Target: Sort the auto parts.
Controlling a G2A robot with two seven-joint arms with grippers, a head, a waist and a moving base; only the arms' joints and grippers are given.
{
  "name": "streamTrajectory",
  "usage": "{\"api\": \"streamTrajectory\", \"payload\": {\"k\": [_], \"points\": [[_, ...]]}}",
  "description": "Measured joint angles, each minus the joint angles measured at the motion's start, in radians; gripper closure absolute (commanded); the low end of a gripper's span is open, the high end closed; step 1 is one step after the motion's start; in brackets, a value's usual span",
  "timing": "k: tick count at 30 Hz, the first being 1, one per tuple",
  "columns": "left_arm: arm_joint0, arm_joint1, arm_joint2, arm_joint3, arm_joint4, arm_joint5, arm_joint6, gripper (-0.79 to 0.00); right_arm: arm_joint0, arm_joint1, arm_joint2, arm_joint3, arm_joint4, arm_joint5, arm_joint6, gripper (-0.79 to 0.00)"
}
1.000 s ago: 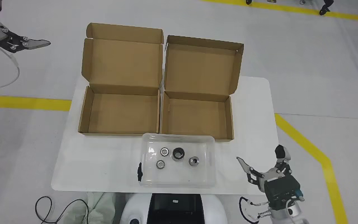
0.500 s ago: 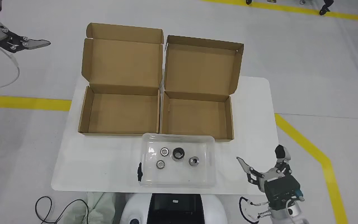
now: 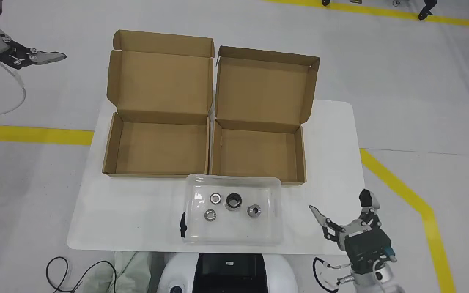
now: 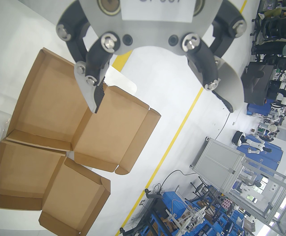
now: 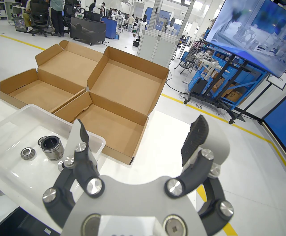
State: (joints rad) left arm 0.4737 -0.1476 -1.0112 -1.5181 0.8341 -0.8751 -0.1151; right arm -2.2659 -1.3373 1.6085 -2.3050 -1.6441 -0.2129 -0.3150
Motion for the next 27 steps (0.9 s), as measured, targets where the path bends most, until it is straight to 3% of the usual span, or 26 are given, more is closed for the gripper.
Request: {"api": "streamTrajectory", "payload": {"k": [5, 18, 27], "points": [[0.000, 0.000, 0.000, 0.000, 0.000, 0.000, 0.000, -0.785, 0.101, 0.011, -0.032, 0.029, -0.097, -0.094, 0.043, -0.785], [0.000, 0.000, 0.000, 0.000, 0.000, 0.000, 0.000, -0.785, 0.440, 0.030, -0.177, 0.241, -0.024, -0.441, 0.154, -0.785], [0.000, 0.000, 0.000, 0.000, 0.000, 0.000, 0.000, -0.785, 0.552, 0.039, -0.249, 0.319, -0.037, -0.534, 0.208, -0.785]]}}
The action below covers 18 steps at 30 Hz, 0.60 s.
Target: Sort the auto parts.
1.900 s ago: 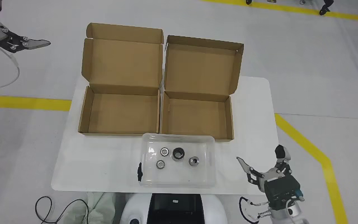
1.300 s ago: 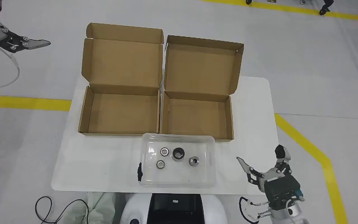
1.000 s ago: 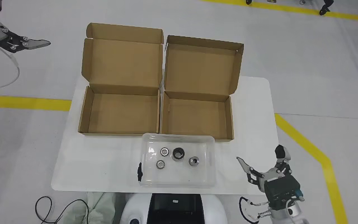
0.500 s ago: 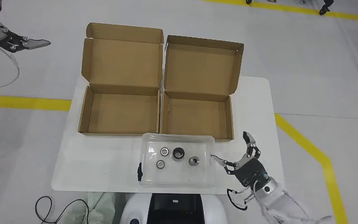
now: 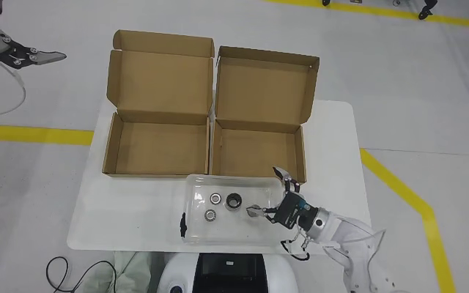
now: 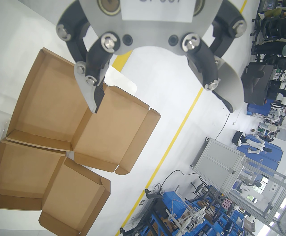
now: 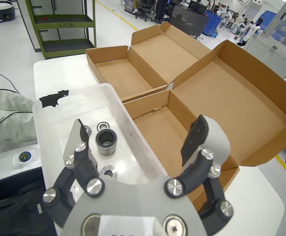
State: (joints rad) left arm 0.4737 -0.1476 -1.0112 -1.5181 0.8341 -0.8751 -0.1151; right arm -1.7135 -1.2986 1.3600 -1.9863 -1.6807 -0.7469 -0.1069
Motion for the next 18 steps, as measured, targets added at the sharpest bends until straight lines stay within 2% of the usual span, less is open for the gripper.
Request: {"api": "streamTrajectory", "payload": {"k": [18], "points": [[0.000, 0.000, 0.000, 0.000, 0.000, 0.000, 0.000, -0.785, 0.005, 0.000, -0.008, 0.003, -0.002, -0.002, 0.006, -0.785]]}}
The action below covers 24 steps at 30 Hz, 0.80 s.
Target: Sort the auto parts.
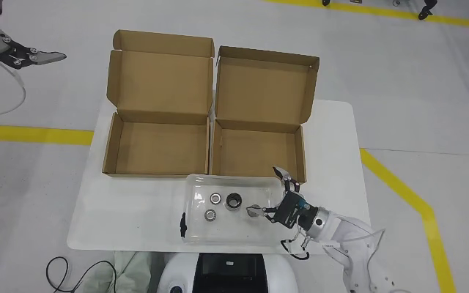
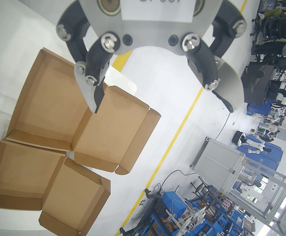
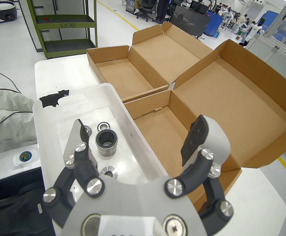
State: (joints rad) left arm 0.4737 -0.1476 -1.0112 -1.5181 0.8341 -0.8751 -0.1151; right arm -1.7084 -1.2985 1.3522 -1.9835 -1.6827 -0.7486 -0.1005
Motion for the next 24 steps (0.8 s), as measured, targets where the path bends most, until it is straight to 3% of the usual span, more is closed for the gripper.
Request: {"api": "streamTrajectory", "payload": {"k": [12, 24], "points": [[0.000, 0.000, 0.000, 0.000, 0.000, 0.000, 0.000, -0.785, 0.217, 0.007, -0.151, 0.093, 0.026, -0.244, 0.172, -0.785], [0.000, 0.000, 0.000, 0.000, 0.000, 0.000, 0.000, -0.785, 0.266, 0.010, -0.242, 0.102, 0.084, -0.243, 0.451, -0.785]]}}
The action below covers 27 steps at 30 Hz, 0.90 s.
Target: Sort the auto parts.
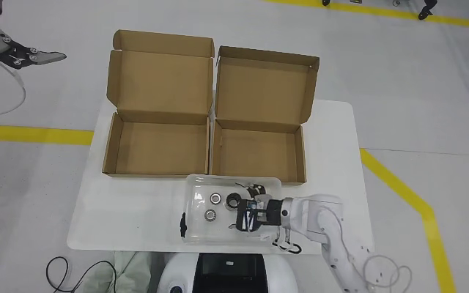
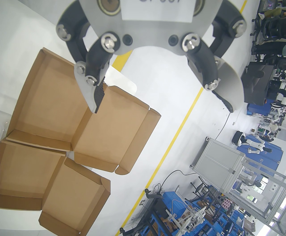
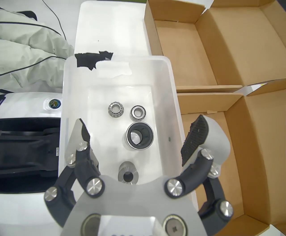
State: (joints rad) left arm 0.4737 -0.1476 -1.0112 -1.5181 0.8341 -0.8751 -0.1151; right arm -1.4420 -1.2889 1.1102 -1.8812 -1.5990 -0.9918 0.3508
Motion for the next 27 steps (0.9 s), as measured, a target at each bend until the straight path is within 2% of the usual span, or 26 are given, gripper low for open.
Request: {"api": "streamTrajectory", "payload": {"k": [2, 7, 27], "points": [[0.000, 0.000, 0.000, 0.000, 0.000, 0.000, 0.000, -0.785, 0.007, 0.000, -0.014, 0.007, 0.013, 0.007, 0.035, -0.770], [0.000, 0.000, 0.000, 0.000, 0.000, 0.000, 0.000, -0.785, 0.026, -0.001, -0.039, 0.033, 0.052, 0.038, 0.097, -0.674], [0.000, 0.000, 0.000, 0.000, 0.000, 0.000, 0.000, -0.785, 0.117, -0.002, -0.138, 0.173, 0.123, 0.129, 0.236, -0.653]]}}
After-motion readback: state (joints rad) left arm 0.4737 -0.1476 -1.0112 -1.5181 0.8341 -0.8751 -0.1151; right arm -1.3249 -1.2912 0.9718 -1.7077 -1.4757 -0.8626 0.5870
